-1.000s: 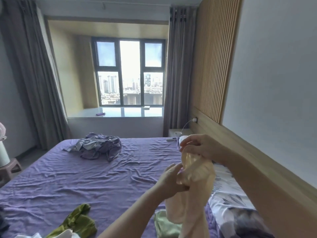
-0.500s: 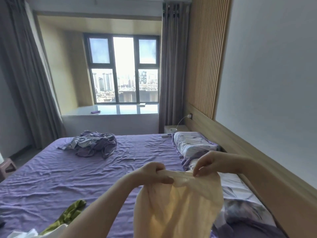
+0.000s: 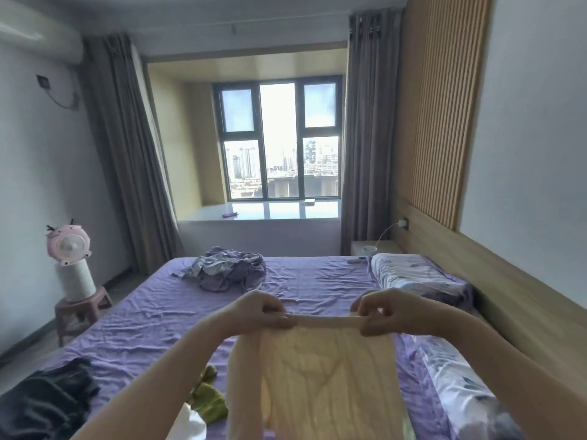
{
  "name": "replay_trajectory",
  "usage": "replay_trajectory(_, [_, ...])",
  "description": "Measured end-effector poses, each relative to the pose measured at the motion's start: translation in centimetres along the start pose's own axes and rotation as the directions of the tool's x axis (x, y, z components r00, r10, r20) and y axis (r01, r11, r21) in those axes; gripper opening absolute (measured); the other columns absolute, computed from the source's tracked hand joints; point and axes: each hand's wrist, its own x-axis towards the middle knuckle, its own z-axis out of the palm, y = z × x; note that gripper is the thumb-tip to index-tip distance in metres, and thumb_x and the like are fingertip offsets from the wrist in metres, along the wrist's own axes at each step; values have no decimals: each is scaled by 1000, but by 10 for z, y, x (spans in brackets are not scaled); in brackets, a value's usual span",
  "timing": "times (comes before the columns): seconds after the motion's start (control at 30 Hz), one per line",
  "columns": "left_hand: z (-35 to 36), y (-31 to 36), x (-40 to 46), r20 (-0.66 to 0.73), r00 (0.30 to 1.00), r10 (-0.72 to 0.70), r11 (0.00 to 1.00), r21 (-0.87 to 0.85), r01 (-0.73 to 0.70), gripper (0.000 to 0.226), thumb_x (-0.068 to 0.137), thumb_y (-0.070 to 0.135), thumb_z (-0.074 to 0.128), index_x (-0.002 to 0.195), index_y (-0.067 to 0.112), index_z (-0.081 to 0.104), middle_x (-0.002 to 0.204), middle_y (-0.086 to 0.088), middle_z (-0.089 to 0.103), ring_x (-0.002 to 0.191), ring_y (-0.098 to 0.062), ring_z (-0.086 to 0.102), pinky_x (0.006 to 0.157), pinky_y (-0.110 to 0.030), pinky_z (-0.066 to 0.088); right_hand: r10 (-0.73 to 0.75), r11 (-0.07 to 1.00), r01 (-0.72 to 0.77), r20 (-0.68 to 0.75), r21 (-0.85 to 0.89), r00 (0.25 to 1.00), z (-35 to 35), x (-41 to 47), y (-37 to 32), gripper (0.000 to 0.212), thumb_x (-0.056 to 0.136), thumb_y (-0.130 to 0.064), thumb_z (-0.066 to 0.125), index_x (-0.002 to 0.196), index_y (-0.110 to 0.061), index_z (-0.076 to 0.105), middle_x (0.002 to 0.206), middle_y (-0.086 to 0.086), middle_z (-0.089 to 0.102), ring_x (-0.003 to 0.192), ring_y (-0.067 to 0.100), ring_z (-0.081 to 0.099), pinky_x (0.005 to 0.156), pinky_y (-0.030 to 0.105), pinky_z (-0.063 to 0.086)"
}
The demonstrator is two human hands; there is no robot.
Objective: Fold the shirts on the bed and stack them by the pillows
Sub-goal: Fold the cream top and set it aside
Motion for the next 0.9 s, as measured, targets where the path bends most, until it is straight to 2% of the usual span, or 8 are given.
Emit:
replay_trajectory(0.03, [-8, -8, -5, 6, 1000, -10, 999, 37, 9, 29, 75, 44, 74, 54, 34, 58, 49, 15, 43, 52, 0, 38, 52, -17, 29, -20, 1000, 21, -47, 20, 999, 0, 5, -3, 11, 80, -18, 73, 80, -13, 63, 95, -6, 67, 73, -6, 52, 69, 13, 39])
replay_trajectory(0.1, [-23, -25, -16, -6, 999, -37, 994, 99, 38, 41, 70, 51, 74, 52, 25, 48, 51, 11, 34, 52, -3, 31, 53, -24, 26, -32, 999, 34, -124, 15, 992, 0, 14, -9, 11, 83, -16, 70, 77, -17, 60, 73, -18, 63, 62, -8, 49, 60, 7, 38])
replay_trajectory(0.2, [-44, -48, -33, -59, 996, -74, 983, 162, 83, 49, 65, 57, 75, 56, 21, 43, 55, 10, 32, 53, -4, 30, 53, -24, 24, -4, 999, 16, -219, 51, 976, 4, 28, -12, 15, 85, -14, 67, 77, -17, 54, 54, -13, 49, 48, -2, 40, 45, 8, 34])
replay_trajectory(0.43, [-78, -86, -65, -126, 983, -135, 948, 272, 165, 50, 69, 50, 77, 60, 22, 36, 58, 9, 35, 51, -2, 31, 50, -21, 26, 91, 970, 11, -405, 241, 910, 8, 50, -12, 14, 89, -9, 60, 100, -19, 62, 75, 1, 61, 72, 14, 54, 56, 12, 43])
replay_trajectory(0.57, [-92, -94, -76, -220, 966, -137, 984, 80, 158, 47, 75, 38, 76, 59, 21, 36, 58, 9, 32, 56, -6, 30, 52, -21, 23, 228, 917, -51, -415, 396, 881, 9, 54, 1, 13, 91, -15, 58, 95, -7, 67, 78, 6, 58, 73, 18, 51, 61, 30, 40])
replay_trajectory(0.67, [-92, -89, -80, -269, 948, -171, 970, -214, 114, 29, 81, 33, 72, 65, 19, 52, 62, 6, 41, 60, -7, 37, 55, -20, 28, 344, 857, -144, -340, 495, 875, 16, 58, 5, 12, 88, -13, 61, 88, -1, 66, 70, 7, 58, 61, 17, 52, 52, 27, 41])
replay_trajectory(0.8, [-77, -77, -72, -259, 917, -304, 820, -561, 113, 19, 86, 26, 68, 80, 9, 62, 73, -3, 53, 68, -14, 49, 60, -25, 41, 460, 807, -234, -329, 543, 825, 28, 73, -5, 7, 87, -15, 63, 85, -10, 67, 66, 3, 56, 54, 13, 49, 46, 21, 35])
replay_trajectory(0.9, [-62, -66, -60, -177, 890, -420, 720, -662, 209, 13, 86, 19, 67, 88, 6, 67, 82, -11, 64, 75, -20, 58, 72, -35, 48, 515, 763, -239, -342, 601, 786, 42, 88, -25, 10, 87, -7, 57, 87, -14, 65, 71, 5, 53, 59, 15, 48, 45, 20, 39])
